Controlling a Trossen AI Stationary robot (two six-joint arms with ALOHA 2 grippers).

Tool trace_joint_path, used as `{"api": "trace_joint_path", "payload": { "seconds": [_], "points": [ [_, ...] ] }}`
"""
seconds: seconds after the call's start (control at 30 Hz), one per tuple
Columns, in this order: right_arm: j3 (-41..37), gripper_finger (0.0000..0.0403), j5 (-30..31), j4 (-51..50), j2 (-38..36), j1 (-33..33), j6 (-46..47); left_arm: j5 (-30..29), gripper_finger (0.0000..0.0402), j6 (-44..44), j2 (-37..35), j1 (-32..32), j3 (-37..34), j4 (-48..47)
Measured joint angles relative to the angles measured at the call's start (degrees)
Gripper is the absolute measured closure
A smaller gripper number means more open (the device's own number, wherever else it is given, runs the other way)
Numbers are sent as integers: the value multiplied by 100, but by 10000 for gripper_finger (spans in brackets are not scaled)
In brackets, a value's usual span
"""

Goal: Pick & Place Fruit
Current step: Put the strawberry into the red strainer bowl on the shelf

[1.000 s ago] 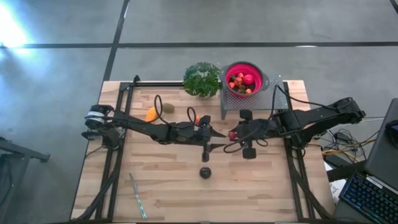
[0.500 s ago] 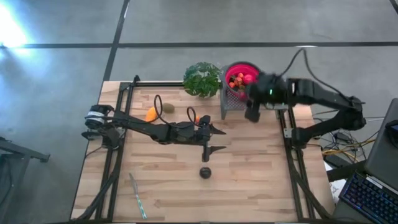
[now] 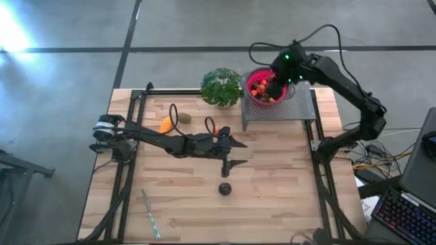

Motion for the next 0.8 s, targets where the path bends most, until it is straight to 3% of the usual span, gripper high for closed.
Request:
{"api": "trace_joint_path", "payload": {
  "seconds": [0.4, 0.8],
  "points": [
    [66, 257, 8, -223, 912, -416, -101, 0, 129, -5, 0, 0, 0, -43],
    [66, 249, 47, -352, 1116, -411, -118, 0, 129, -7, 0, 0, -2, -47]
  ]
}}
